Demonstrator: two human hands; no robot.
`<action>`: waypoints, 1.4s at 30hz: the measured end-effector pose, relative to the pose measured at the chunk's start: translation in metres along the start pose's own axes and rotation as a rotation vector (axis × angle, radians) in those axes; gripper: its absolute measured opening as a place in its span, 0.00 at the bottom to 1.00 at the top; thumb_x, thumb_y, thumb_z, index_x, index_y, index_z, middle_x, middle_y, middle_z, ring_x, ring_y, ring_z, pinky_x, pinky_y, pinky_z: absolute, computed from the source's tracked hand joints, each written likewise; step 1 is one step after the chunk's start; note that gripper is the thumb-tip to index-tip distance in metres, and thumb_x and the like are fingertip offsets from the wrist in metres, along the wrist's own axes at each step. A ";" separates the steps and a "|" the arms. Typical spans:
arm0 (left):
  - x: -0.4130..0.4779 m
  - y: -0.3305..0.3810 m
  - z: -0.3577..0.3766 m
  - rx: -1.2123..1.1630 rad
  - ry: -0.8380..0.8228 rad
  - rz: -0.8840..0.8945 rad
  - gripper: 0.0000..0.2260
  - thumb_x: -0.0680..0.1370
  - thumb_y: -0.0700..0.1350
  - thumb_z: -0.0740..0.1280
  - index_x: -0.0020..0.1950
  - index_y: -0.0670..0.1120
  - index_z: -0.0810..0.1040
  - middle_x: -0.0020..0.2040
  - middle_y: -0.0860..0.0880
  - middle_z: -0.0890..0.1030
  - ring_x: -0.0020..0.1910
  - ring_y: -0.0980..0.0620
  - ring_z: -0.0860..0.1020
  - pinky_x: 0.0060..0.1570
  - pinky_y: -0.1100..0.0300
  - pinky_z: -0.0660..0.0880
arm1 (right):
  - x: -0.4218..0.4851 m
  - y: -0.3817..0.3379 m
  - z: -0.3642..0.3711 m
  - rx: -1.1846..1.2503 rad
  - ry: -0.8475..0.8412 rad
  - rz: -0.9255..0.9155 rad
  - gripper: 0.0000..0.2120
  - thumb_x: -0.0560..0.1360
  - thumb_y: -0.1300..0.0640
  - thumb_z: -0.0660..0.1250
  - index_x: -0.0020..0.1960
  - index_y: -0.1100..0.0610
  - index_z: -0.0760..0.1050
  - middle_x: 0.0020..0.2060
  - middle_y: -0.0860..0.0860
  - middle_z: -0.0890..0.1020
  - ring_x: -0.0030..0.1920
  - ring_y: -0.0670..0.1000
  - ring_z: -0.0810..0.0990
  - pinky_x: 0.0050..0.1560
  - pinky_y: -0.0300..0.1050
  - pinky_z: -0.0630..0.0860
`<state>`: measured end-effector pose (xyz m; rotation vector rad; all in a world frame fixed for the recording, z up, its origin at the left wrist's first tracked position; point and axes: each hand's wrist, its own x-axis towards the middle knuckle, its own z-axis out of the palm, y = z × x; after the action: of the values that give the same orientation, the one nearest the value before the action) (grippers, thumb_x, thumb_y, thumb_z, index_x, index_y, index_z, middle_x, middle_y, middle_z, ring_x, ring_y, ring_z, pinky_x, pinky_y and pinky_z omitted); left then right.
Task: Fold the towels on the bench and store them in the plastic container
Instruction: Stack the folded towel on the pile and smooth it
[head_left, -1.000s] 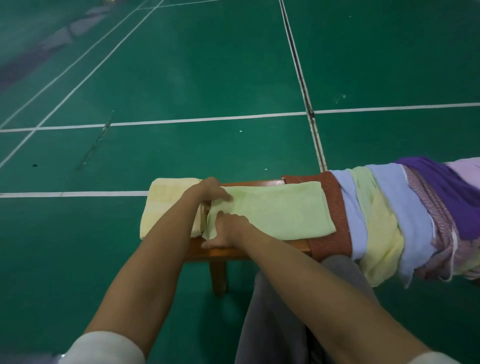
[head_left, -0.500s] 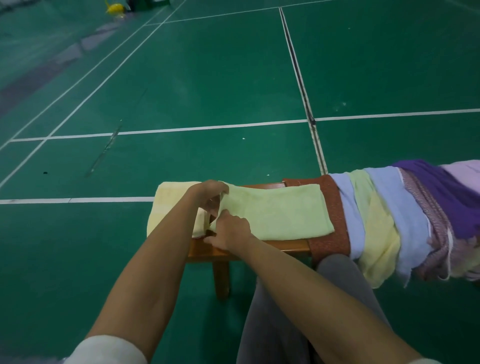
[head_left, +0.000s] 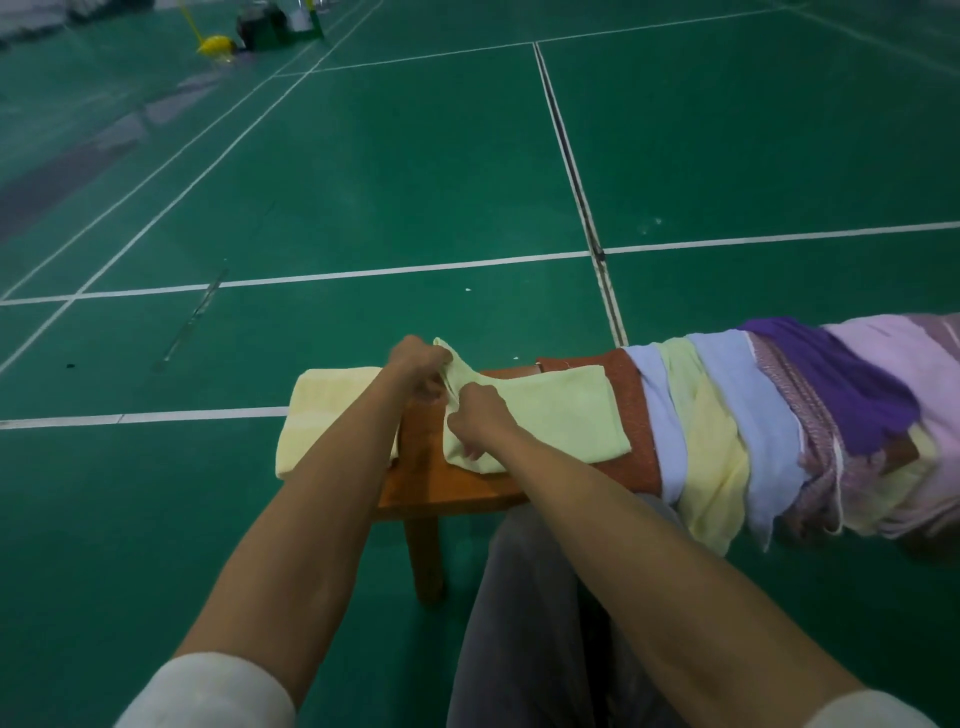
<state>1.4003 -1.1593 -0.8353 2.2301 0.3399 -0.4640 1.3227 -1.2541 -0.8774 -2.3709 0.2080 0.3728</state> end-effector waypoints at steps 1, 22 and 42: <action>-0.002 0.004 0.004 0.010 0.044 0.028 0.08 0.79 0.43 0.68 0.48 0.38 0.76 0.44 0.39 0.83 0.35 0.42 0.85 0.39 0.45 0.85 | -0.001 0.003 -0.006 -0.024 0.025 -0.016 0.03 0.81 0.58 0.64 0.53 0.56 0.72 0.45 0.57 0.82 0.32 0.56 0.83 0.32 0.46 0.83; -0.020 0.080 0.134 0.287 0.044 0.294 0.10 0.78 0.47 0.66 0.45 0.40 0.78 0.38 0.44 0.84 0.30 0.45 0.84 0.40 0.47 0.85 | -0.023 0.129 -0.123 0.309 -0.172 0.264 0.15 0.82 0.56 0.66 0.64 0.66 0.71 0.54 0.62 0.82 0.41 0.60 0.85 0.41 0.50 0.82; 0.009 0.071 0.187 0.391 -0.132 0.317 0.14 0.79 0.49 0.64 0.44 0.39 0.81 0.43 0.42 0.85 0.42 0.41 0.84 0.46 0.48 0.83 | -0.017 0.186 -0.121 0.148 -0.194 0.406 0.09 0.79 0.60 0.67 0.53 0.66 0.75 0.39 0.60 0.83 0.32 0.54 0.81 0.45 0.51 0.84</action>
<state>1.3960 -1.3474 -0.9036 2.5524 -0.1913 -0.5360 1.2855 -1.4715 -0.9048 -2.1228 0.6078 0.7477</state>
